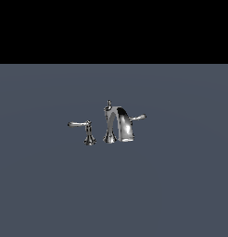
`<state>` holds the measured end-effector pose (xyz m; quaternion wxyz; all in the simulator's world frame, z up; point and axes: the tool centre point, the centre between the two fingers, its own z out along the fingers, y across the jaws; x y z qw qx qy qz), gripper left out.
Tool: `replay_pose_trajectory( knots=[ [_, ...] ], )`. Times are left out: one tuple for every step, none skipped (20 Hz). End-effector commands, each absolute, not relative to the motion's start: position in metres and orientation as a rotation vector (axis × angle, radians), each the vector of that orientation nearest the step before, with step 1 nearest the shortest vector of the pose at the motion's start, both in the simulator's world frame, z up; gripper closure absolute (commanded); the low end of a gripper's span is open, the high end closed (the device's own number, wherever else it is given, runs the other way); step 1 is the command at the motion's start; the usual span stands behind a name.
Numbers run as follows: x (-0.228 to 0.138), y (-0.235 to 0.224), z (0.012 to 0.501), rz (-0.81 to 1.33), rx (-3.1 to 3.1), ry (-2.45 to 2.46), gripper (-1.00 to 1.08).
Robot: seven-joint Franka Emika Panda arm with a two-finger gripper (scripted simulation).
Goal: Turn on the faucet by rotating a designated handle.
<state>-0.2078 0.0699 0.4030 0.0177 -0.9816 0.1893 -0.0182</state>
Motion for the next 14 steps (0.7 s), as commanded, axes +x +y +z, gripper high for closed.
replay_pose_trajectory(
  knots=[
    [-0.2, 0.08, 0.386, -0.054, -3.033, 0.671, 1.08],
    [-0.196, 0.083, 0.38, -0.053, -3.026, 0.703, 1.08],
    [-0.192, 0.087, 0.373, -0.051, -3.019, 0.735, 1.08],
    [-0.189, 0.09, 0.367, -0.05, -3.012, 0.766, 1.08],
    [-0.185, 0.094, 0.36, -0.049, -3.004, 0.798, 1.08],
    [-0.181, 0.097, 0.353, -0.047, -2.996, 0.829, 1.08],
    [-0.177, 0.101, 0.347, -0.046, -2.988, 0.86, 1.08],
    [-0.173, 0.104, 0.341, -0.045, -2.979, 0.891, 1.08],
    [-0.169, 0.107, 0.334, -0.043, -2.97, 0.921, 1.08],
    [-0.165, 0.11, 0.328, -0.042, -2.961, 0.951, 1.08],
    [-0.161, 0.113, 0.321, -0.041, -2.952, 0.981, 1.08],
    [-0.157, 0.115, 0.315, -0.039, -2.942, 1.01, 1.08],
    [-0.153, 0.118, 0.309, -0.038, -2.932, 1.039, 1.08],
    [-0.149, 0.121, 0.303, -0.037, -2.922, 1.067, 1.08]
  ],
)
